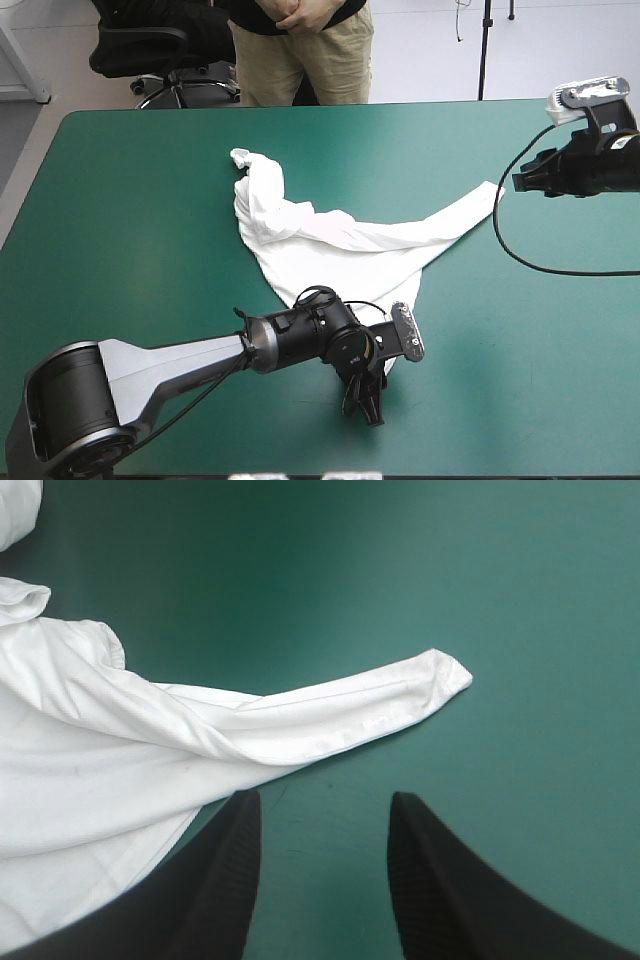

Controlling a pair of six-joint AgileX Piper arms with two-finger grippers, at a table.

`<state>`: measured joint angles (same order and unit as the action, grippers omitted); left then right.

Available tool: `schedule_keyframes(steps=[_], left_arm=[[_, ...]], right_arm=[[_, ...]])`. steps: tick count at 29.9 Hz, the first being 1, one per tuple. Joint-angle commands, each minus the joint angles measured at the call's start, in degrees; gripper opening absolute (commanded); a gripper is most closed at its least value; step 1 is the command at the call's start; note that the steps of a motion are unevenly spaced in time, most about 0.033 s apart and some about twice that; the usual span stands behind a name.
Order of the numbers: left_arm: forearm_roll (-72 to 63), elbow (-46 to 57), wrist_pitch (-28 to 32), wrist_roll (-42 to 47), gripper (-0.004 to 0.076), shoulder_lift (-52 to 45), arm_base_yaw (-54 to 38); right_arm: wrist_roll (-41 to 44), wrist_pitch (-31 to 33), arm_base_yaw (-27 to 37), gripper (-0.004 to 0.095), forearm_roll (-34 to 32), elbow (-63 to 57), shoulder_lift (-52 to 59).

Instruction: Fold the cloth

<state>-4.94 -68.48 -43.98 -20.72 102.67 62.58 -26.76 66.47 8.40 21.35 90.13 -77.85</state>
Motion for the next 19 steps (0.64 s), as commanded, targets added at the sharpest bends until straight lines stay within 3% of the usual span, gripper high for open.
schedule_keyframes(steps=[1, 2, 9, 15, 19], left_arm=[[1.1, 0.1, -0.7, 3.1, 0.0019, 0.2, 0.2], [1.0, 0.1, -1.0, 3.1, -0.0015, 0.2, 0.2], [-0.3, 0.1, -1.6, 3.3, -0.0017, 0.2, 0.2], [-0.7, 0.1, -2.4, 3.3, -0.0017, 0.2, 0.2], [-0.8, 0.1, -2.0, 3.3, -0.0017, 0.2, 0.2]], right_arm=[[-0.5, -3.4, 0.0, 0.0391, 1.0, 1.3, 1.5], [-0.5, -3.5, 0.0, 0.0391, 1.0, 1.3, 1.4], [0.0, -4.7, 0.0, 0.0412, 1.2, 1.3, -3.9], [0.0, -9.9, 0.0, 0.0523, 0.2, 1.4, -12.3], [0.0, -13.3, 0.0, 0.0531, -0.3, 1.4, -18.2]])
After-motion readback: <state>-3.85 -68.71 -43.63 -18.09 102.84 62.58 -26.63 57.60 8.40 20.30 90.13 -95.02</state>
